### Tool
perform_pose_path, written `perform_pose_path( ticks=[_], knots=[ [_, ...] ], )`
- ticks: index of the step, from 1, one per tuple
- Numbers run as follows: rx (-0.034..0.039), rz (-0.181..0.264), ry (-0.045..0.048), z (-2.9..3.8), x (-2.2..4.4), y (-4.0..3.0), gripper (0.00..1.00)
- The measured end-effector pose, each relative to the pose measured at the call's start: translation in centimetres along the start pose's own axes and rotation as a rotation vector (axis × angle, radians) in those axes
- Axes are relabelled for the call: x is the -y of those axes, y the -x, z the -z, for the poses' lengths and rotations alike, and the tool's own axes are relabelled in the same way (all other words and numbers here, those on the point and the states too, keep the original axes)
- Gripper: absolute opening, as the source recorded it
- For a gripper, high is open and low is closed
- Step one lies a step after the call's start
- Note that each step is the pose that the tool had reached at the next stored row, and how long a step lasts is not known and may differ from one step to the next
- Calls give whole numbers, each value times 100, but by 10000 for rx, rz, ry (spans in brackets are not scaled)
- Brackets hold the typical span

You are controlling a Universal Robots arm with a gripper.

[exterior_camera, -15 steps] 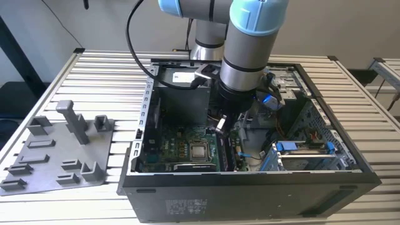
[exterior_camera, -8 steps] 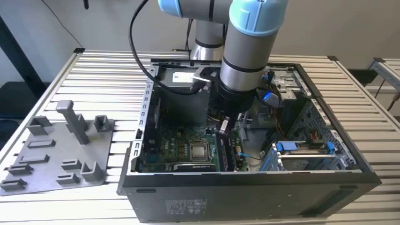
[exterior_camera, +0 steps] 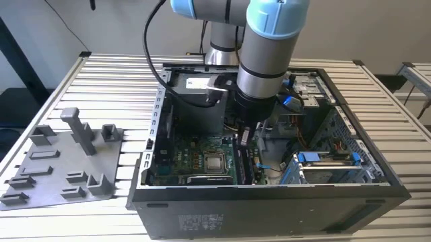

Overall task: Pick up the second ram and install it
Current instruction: 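Press down the second ram until it locks into place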

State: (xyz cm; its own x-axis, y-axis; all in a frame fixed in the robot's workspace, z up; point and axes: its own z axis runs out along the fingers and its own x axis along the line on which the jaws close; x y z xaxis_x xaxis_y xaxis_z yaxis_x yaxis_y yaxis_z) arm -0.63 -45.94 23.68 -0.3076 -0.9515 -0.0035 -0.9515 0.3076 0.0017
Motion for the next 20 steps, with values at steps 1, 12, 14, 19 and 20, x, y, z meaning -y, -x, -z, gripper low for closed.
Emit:
perform_pose_path(
  ticks=[1,12,14,19,20],
  knots=[
    [1,175,-5,-1,0,0,11],
    [28,1687,-79,-15,-14,-4,11],
    [26,1935,-78,-19,-22,-7,11],
    [27,2823,-73,-32,-23,-8,11],
    [28,3002,-72,-35,-24,-8,11]
  ],
)
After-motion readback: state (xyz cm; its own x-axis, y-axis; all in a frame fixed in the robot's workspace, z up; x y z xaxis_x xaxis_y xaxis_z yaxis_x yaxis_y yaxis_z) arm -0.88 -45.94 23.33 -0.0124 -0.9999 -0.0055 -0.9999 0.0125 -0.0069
